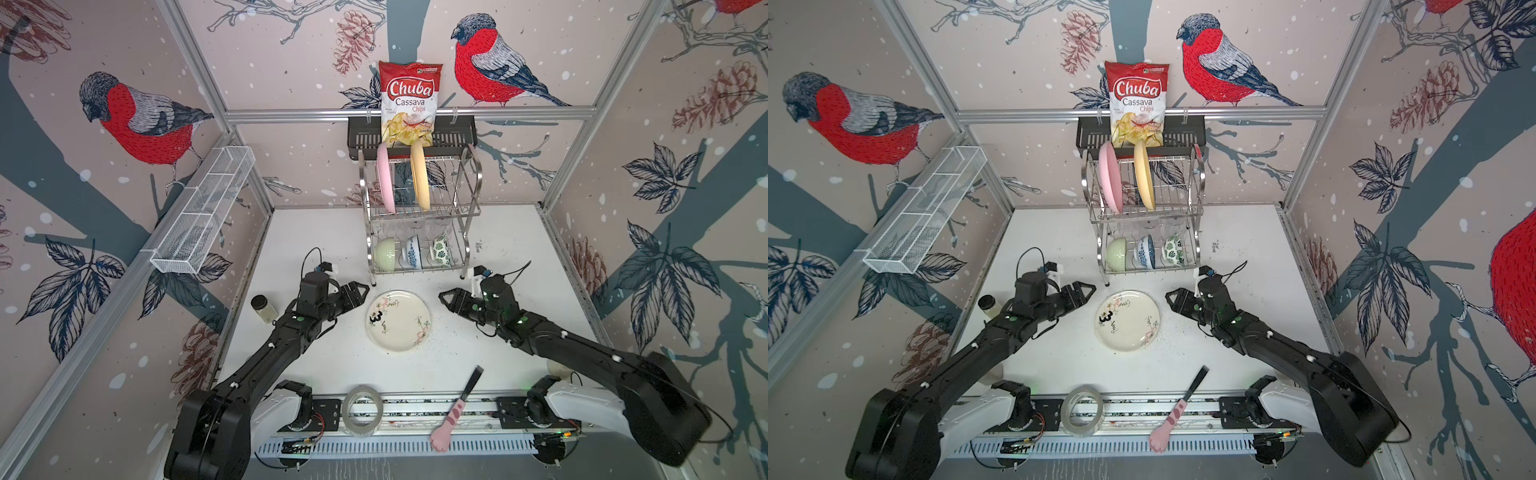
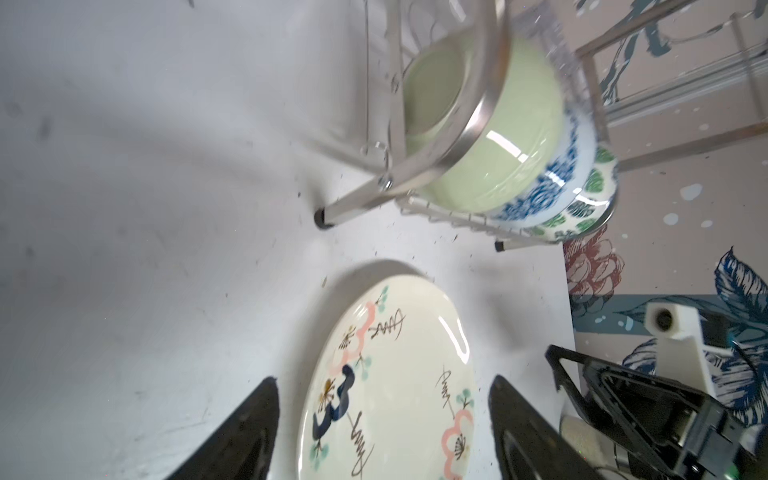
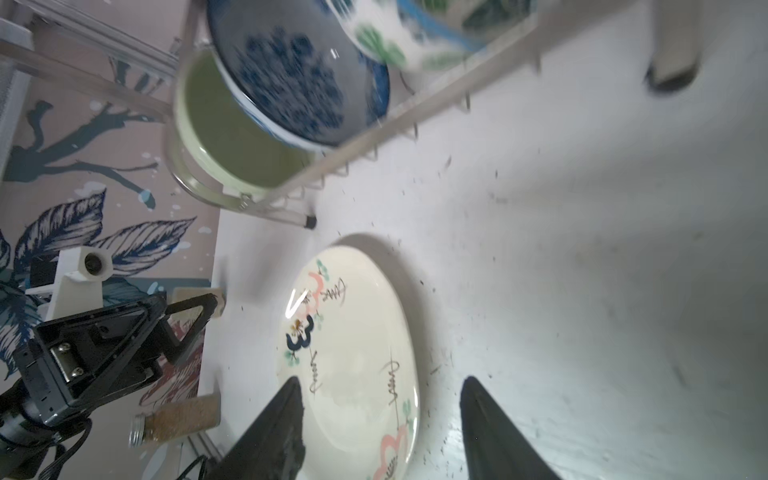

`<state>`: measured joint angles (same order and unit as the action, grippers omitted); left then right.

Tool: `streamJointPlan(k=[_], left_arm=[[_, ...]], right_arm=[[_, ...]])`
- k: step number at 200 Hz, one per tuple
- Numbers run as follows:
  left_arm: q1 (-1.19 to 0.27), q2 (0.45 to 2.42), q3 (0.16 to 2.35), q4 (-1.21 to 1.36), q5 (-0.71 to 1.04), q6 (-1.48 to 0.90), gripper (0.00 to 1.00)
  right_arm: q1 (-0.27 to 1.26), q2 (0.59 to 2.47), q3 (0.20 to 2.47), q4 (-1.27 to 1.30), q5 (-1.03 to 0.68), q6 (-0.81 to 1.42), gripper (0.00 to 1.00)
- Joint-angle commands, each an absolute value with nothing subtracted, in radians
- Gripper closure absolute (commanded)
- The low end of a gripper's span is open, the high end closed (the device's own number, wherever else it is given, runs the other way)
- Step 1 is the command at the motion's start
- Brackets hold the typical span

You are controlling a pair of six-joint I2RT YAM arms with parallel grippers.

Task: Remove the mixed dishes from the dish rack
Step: 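Open both grippers and raise them back toward the rack, then grasp the yellow plate rim with right gripper while left gripper reaches the rack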

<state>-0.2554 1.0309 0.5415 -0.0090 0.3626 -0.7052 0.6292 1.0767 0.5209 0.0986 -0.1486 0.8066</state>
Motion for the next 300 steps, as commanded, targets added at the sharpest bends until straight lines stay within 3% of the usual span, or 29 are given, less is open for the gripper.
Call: streamJointPlan(k=[1,58,178,251,300], left_arm=[[-0.244,1.005,0.638,-0.1,0.303,-0.64,0.23],[-0.242,1.053,0.969,-0.232,0.249,-0.571,0.23],[-0.242,1.376,1.561,-0.365,0.258,-0.482,0.28],[-0.242,1.549,1.741,-0.429,0.268,-0.451,0.31],[-0.242,1.621,1.807,-0.445,0.279,-0.446,0.45]], right_arm=[[0.632,0.982,0.604,-0.125,0.009,0.677,0.42],[0.671,0.923,0.902,-0.228,0.054,0.537,0.44],[0.686,1.364,1.584,-0.245,-0.025,0.27,0.45],[0.624,1.573,1.817,-0.265,-0.109,0.243,0.45],[0.558,1.669,1.889,-0.247,-0.207,0.278,0.46]])
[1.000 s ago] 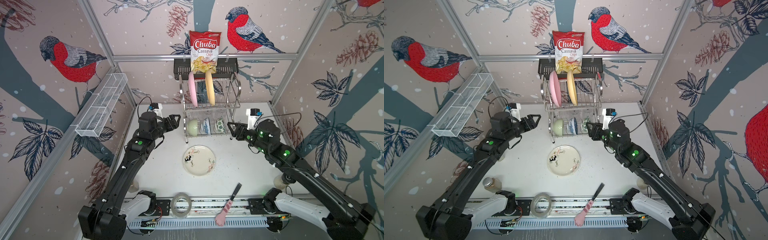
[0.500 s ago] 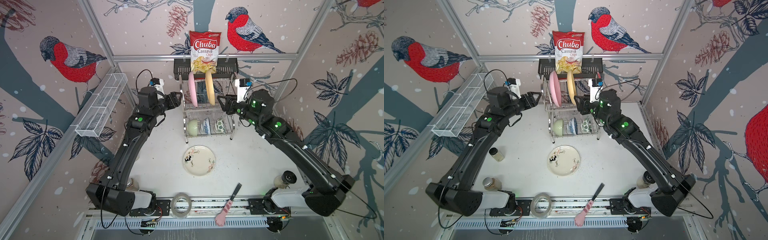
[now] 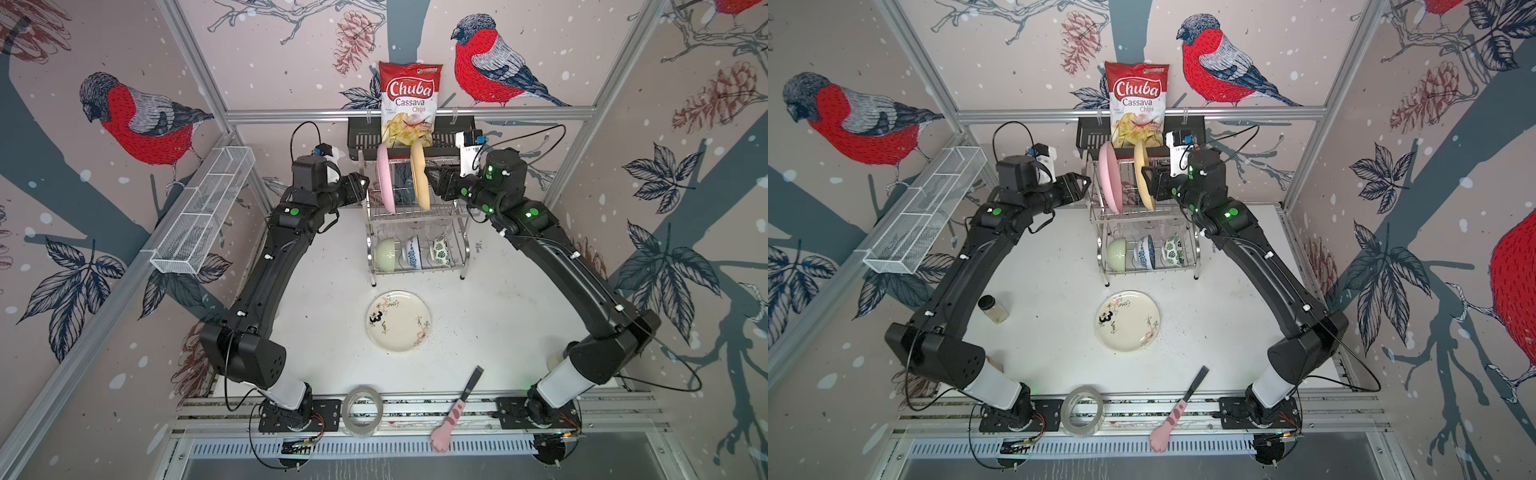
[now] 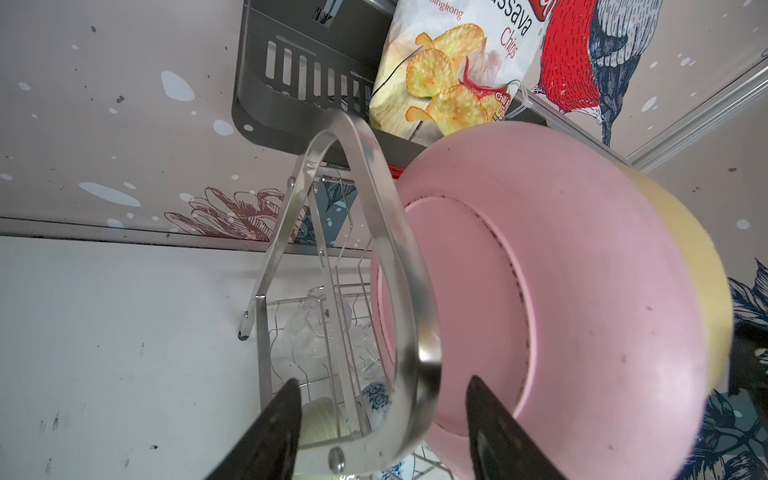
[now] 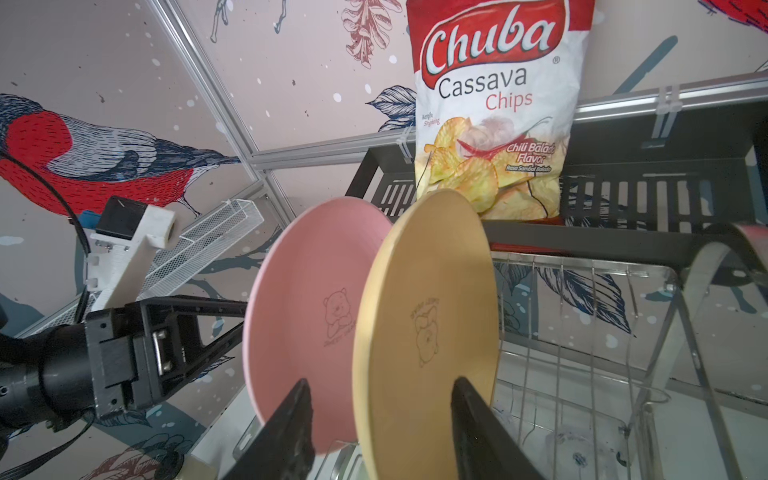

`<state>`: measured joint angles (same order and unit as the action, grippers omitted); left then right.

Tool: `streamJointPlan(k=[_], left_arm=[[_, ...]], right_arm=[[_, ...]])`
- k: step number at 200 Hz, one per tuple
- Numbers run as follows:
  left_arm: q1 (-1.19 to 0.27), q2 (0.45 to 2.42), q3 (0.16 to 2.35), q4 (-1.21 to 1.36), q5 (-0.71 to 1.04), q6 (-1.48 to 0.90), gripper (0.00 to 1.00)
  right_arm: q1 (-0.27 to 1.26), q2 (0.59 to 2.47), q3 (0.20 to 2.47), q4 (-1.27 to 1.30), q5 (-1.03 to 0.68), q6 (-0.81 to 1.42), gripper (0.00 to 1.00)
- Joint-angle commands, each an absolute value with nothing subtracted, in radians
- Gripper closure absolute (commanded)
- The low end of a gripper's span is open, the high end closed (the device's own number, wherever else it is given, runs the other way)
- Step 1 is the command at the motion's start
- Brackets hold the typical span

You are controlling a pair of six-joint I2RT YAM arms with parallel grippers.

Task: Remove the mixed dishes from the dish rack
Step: 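Grasp the yellow plate rim with right gripper while left gripper reaches the rack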

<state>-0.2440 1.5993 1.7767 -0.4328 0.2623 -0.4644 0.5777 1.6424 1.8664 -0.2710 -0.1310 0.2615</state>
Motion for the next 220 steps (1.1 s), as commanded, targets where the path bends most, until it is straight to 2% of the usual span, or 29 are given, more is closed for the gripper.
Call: streamJointPlan(k=[1,47,83,101,172,220], left_arm=[[-0.242,1.623,1.809,-0.445,0.278,-0.446,0.46],[-0.244,1.652,1.834,-0.436,0.297,-0.456,0.61],[-0.244,1.657,1.839,-0.436,0.299,-0.455,0.72],[-0.245,1.662,1.841,-0.439,0.303,-0.454,0.73],[-0.243,1.674,1.824,-0.436,0.317,-0.449,0.71],[-0.245,1.671,1.815,-0.437,0.314,-0.444,0.71]], right_arm=[[0.556,1.671,1.89,-0.246,-0.209,0.28,0.46],[0.545,1.733,1.921,-0.233,-0.287,0.309,0.49],[0.543,1.764,1.919,-0.209,-0.323,0.335,0.57],[0.542,1.777,1.921,-0.2,-0.332,0.35,0.67],[0.541,1.784,1.89,-0.165,-0.327,0.378,0.86],[0.541,1.763,1.89,-0.147,-0.328,0.391,0.92]])
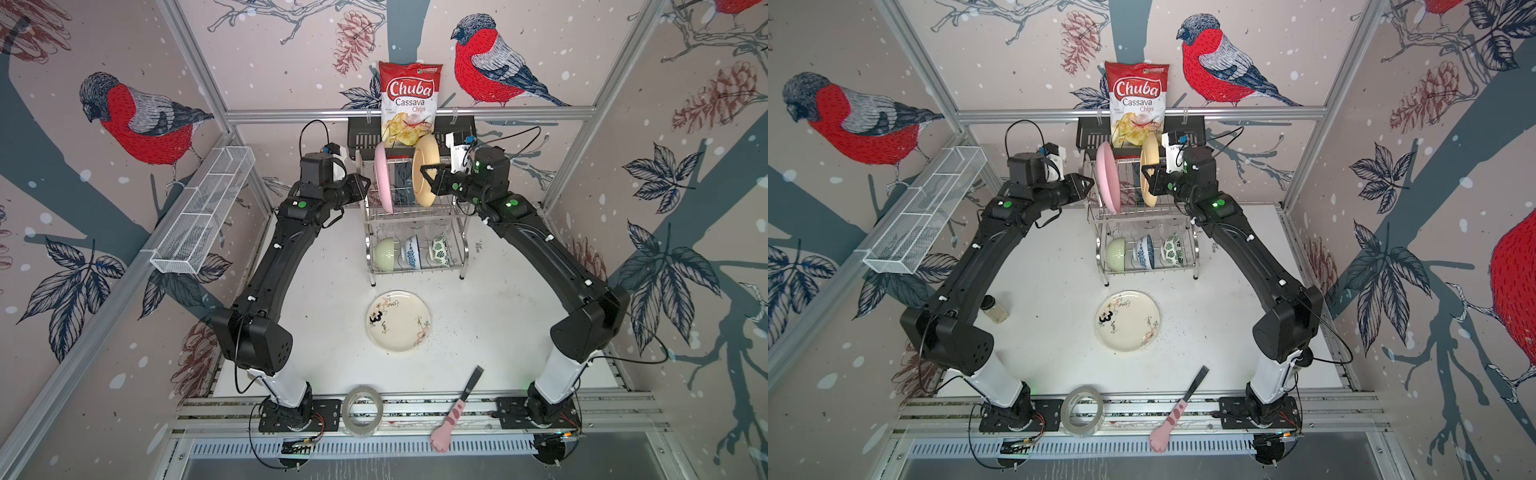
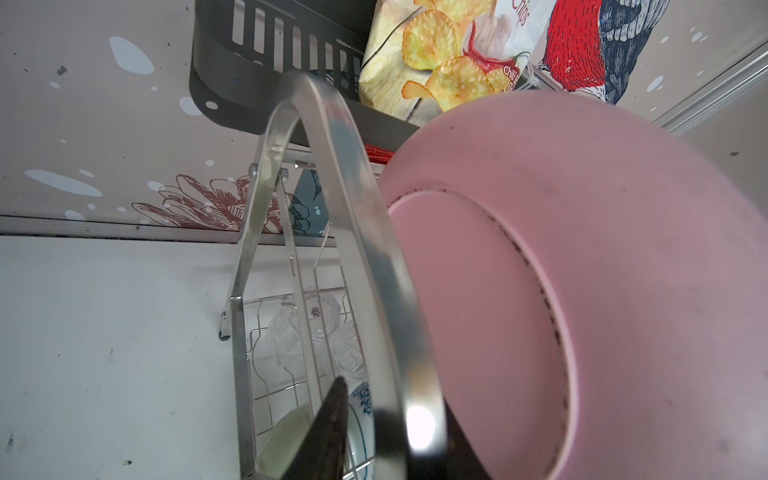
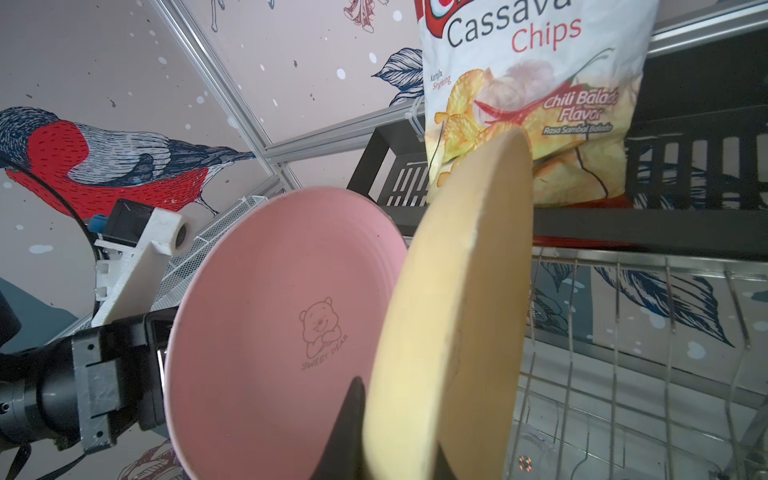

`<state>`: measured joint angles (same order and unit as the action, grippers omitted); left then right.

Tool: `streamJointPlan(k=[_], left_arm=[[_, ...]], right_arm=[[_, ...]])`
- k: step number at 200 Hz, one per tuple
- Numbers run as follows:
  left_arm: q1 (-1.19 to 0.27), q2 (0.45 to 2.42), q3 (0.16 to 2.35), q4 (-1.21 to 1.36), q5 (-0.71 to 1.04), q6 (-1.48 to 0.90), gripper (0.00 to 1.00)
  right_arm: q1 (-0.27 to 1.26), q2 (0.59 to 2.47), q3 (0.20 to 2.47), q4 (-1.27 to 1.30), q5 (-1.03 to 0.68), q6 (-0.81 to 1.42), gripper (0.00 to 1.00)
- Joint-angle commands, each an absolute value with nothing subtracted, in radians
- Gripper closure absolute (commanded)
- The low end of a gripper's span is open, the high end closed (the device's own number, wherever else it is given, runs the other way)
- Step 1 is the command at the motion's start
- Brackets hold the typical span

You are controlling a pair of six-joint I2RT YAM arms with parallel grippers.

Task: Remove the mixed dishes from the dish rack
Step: 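Grasp the yellow plate rim with right gripper while left gripper reaches the rack, then pull the yellow plate out of the rack toward the robot with right gripper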

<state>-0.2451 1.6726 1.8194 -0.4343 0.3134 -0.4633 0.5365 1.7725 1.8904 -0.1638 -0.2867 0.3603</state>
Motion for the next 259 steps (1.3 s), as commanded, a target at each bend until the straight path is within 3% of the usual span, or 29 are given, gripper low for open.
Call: streamJointPlan(k=[1,63,113,138,199,259], left_arm=[[-0.245,1.671,1.815,-0.438,0.314,-0.445,0.71],[-0.244,1.64,1.81,-0.446,0.296,-0.443,0.6],[-0.244,1.584,1.813,-0.483,0.266,-0.438,0.37],[-0.243,1.545,1.792,-0.496,0.261,-0.446,0.31],[-0.222,1.43,1.726,-0.562,0.332,-0.459,0.03],[-0.218,1.343,1.698,-0.749,0.424,-0.412,0.02]], right_arm=[[0.541,1.762,1.89,-0.147,-0.328,0.392,0.92],[0.546,1.682,1.903,-0.124,-0.347,0.385,0.98],[0.573,1.53,1.808,-0.095,-0.324,0.375,1.0],[0.65,1.405,1.699,-0.094,-0.262,0.305,1.0],[1.084,1.15,1.451,-0.153,0.206,0.062,1.0],[1.36,1.193,1.301,-0.193,0.652,-0.075,1.0]])
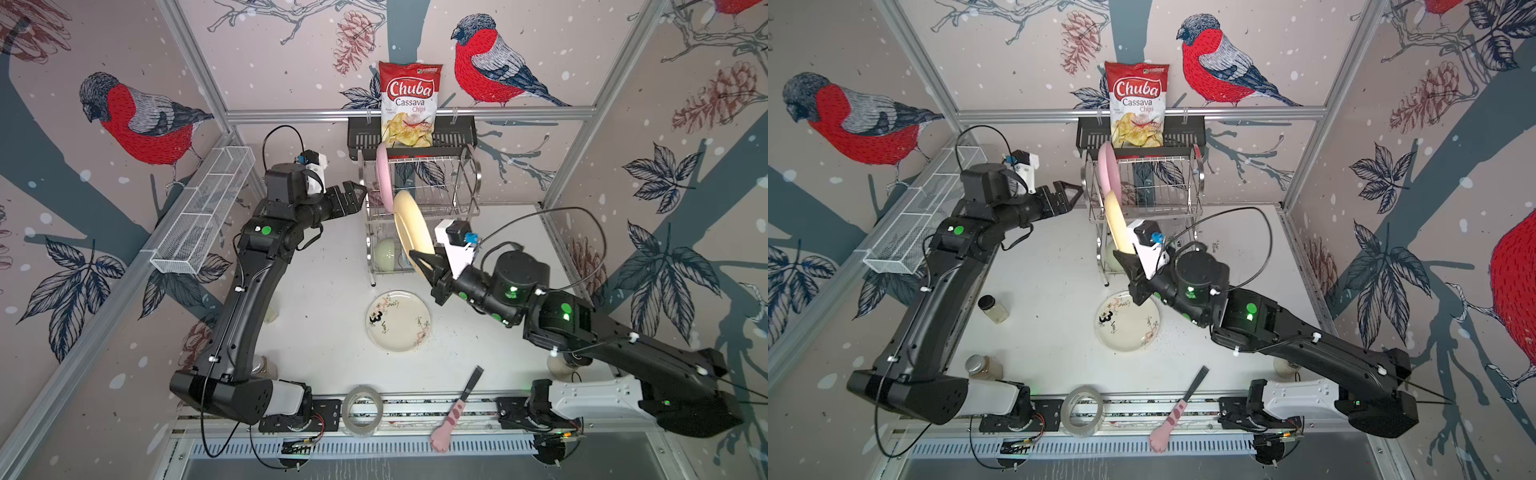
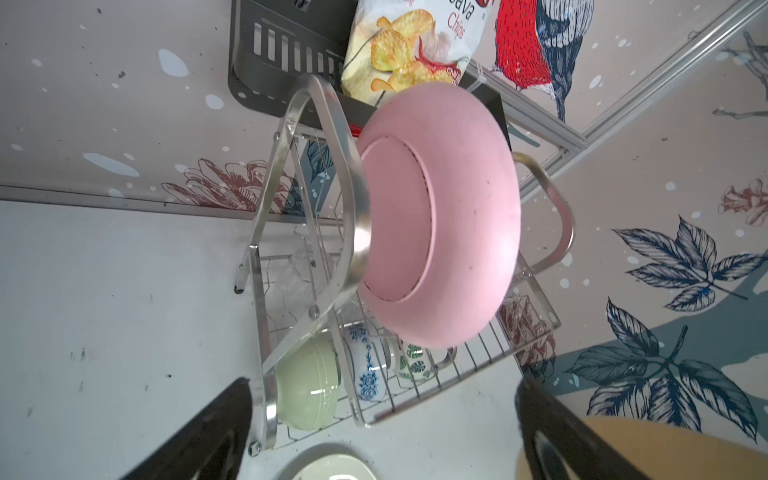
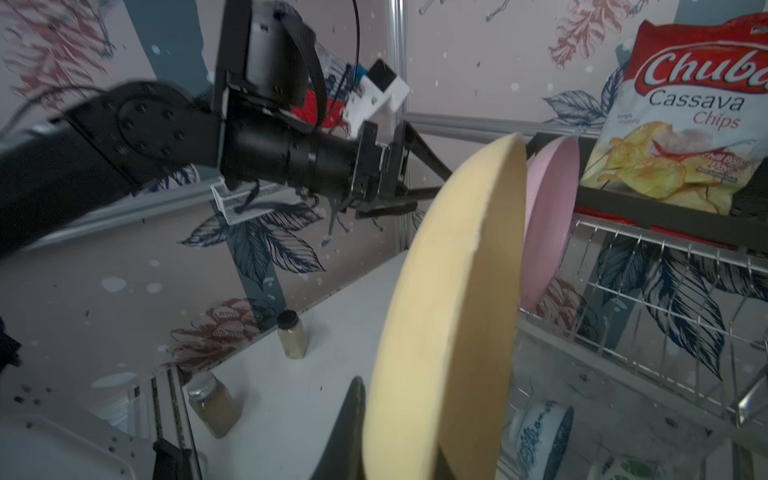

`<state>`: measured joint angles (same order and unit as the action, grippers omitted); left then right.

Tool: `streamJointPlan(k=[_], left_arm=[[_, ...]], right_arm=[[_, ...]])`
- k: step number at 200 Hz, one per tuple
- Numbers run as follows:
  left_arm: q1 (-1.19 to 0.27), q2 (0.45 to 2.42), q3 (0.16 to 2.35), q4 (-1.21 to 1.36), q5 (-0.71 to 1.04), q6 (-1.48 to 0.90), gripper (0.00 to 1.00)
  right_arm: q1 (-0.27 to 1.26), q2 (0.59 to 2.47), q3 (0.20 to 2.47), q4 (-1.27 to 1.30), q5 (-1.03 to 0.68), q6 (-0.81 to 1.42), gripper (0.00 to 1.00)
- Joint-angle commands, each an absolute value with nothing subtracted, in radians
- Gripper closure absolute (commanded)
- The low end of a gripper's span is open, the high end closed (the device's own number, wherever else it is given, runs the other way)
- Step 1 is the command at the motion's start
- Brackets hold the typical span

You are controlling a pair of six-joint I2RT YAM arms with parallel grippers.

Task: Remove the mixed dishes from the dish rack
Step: 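Pull the yellow plate out of the rack toward the robot with right gripper, then bring the yellow plate to the left gripper while left gripper grasps its rim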

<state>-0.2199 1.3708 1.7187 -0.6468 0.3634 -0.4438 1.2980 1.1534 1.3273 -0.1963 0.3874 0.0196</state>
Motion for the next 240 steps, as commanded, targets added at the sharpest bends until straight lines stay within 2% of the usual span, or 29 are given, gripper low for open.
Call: streamJointPlan(k=[1,37,73,129,165,184,200,215,240], left_arm=[[-0.219,1.341,1.697,-0.752,0.425,-0.411,0.02],[-0.219,1.281,1.626,-0.845,0.47,-0.386,0.02],[-0.219,1.213,1.486,-0.851,0.494,-0.388,0.03],[-0.221,1.187,1.26,-0.774,0.548,-0.408,0.05],[-0.244,1.207,1.176,-0.684,0.565,-0.435,0.12],[-0.281,1.241,1.15,-0.64,0.585,-0.454,0.23],[-0.322,1.27,1.147,-0.609,0.588,-0.466,0.41],[-0.343,1.286,1.154,-0.597,0.588,-0.472,0.52],[-0.345,1.289,1.147,-0.581,0.586,-0.477,0.76]], right_arm=[[1.363,1.196,1.299,-0.193,0.659,-0.078,1.0],[1.454,1.352,1.246,-0.168,0.871,-0.197,1.0],[1.487,1.519,1.274,-0.181,0.965,-0.257,1.0],[1.508,1.654,1.289,-0.111,0.994,-0.385,1.0],[1.509,1.681,1.303,-0.071,1.002,-0.425,1.0],[1.514,1.695,1.334,-0.076,0.996,-0.426,1.0],[1.514,1.697,1.342,-0.071,0.977,-0.425,1.0],[1.509,1.698,1.344,-0.062,0.967,-0.427,1.0],[1.497,1.697,1.341,-0.056,0.959,-0.425,1.0]])
